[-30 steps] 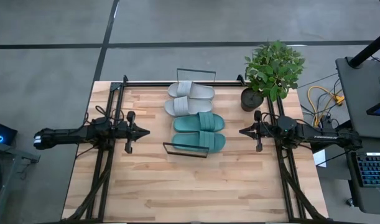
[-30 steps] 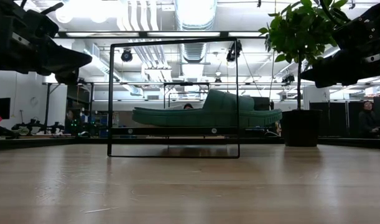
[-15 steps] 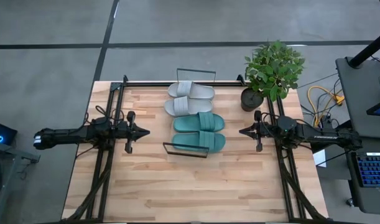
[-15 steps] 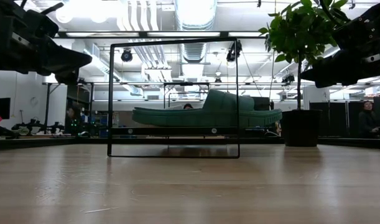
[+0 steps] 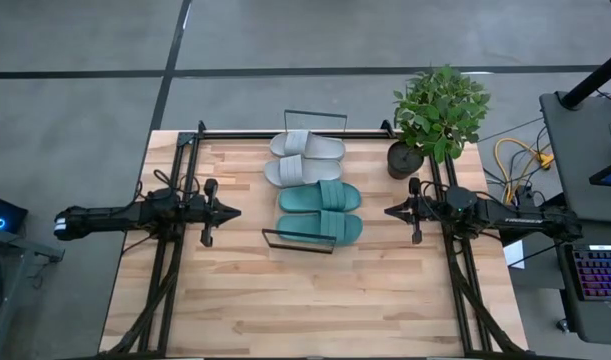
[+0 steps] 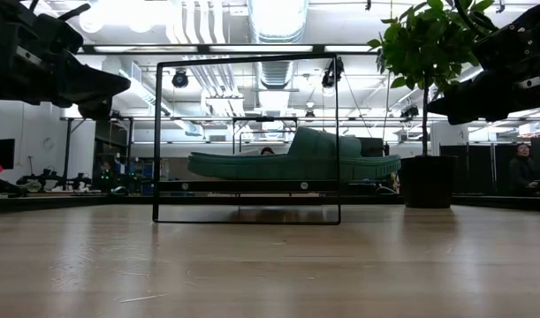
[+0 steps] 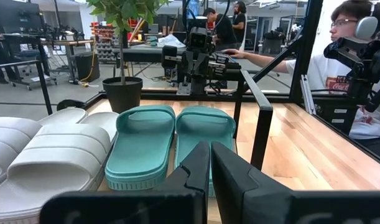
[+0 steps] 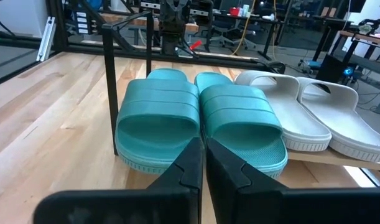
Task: Pick and place slides into the shelf
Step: Return to Home Position
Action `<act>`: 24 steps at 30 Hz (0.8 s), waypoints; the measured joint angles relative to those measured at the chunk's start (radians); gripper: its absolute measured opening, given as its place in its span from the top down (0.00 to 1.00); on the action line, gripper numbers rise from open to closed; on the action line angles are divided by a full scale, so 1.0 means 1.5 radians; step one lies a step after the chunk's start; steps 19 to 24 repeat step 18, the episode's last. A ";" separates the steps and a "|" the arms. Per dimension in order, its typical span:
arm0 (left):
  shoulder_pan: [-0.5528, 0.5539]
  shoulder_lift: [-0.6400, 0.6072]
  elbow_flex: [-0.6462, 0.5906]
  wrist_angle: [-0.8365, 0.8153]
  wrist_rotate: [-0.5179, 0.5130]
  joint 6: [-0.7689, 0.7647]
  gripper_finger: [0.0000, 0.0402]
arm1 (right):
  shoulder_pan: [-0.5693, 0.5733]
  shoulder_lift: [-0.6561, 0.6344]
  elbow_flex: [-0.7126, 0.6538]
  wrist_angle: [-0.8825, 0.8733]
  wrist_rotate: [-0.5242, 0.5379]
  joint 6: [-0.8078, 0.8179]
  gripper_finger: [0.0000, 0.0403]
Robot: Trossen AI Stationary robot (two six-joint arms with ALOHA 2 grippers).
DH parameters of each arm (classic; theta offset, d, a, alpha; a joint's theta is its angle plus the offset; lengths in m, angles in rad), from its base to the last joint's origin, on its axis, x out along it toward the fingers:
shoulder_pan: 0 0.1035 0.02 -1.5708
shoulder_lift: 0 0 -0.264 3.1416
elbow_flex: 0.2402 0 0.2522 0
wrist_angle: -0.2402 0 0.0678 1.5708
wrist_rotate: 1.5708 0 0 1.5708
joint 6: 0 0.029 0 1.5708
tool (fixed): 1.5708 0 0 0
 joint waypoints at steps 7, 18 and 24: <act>0.000 0.000 0.000 0.000 0.000 0.000 1.00 | 0.000 0.000 0.000 0.000 0.000 0.000 0.98; 0.000 0.001 0.000 0.000 -0.001 0.000 1.00 | 0.000 0.000 0.000 0.000 0.000 -0.006 0.98; 0.000 0.001 0.000 0.000 -0.001 0.000 1.00 | 0.000 0.000 0.000 0.000 0.000 -0.006 0.98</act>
